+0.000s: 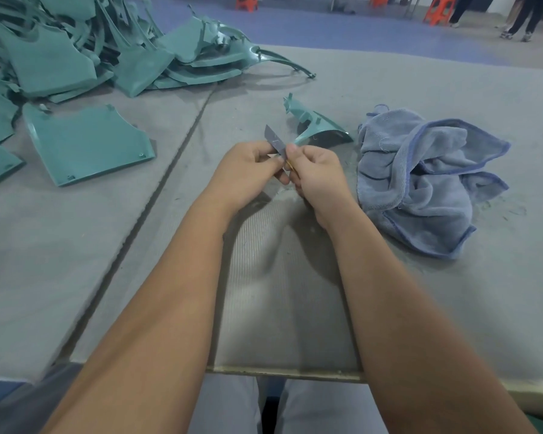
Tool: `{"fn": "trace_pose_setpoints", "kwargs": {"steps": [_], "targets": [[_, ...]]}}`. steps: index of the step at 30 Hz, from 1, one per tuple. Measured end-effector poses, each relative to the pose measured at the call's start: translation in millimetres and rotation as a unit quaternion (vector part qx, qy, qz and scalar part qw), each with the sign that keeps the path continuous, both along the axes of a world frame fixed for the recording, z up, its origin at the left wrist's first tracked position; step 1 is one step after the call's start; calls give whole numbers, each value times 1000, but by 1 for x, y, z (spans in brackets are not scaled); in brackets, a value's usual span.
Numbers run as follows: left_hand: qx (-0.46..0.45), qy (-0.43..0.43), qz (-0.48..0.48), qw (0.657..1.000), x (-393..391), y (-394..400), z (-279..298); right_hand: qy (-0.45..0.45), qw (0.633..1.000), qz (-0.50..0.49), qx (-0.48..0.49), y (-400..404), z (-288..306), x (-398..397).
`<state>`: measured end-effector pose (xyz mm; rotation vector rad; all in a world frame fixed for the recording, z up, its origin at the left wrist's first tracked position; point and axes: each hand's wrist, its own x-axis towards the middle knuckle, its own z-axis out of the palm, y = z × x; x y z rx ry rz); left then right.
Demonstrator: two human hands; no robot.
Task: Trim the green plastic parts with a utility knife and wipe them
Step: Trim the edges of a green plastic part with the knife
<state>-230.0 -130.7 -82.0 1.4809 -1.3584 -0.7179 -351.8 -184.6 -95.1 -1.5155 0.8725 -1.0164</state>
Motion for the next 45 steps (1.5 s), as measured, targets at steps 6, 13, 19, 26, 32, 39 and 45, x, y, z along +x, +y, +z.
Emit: {"fn": "trace_pose_setpoints", "kwargs": {"steps": [6,13,19,26,32,39,45], "targets": [[-24,-61,56,996,3,-4,-7,-29,999,-14,40,-1,2,1],[68,226,41,971,-1,-10,3,-20,998,-2,53,3,6,0],[32,218,-55,974,-3,-6,-4,-18,997,43,59,5,7,-2],[12,281,-58,958,-1,-7,-5,3,999,37,38,4,4,-3],[8,227,-41,973,-2,-8,-9,24,1000,-11,6,3,2,0],[-6,234,-12,972,-4,-10,-9,30,999,-38,-18,2,0,1],[-12,224,3,975,-5,-11,-12,29,998,-52,-36,2,-4,3]]}}
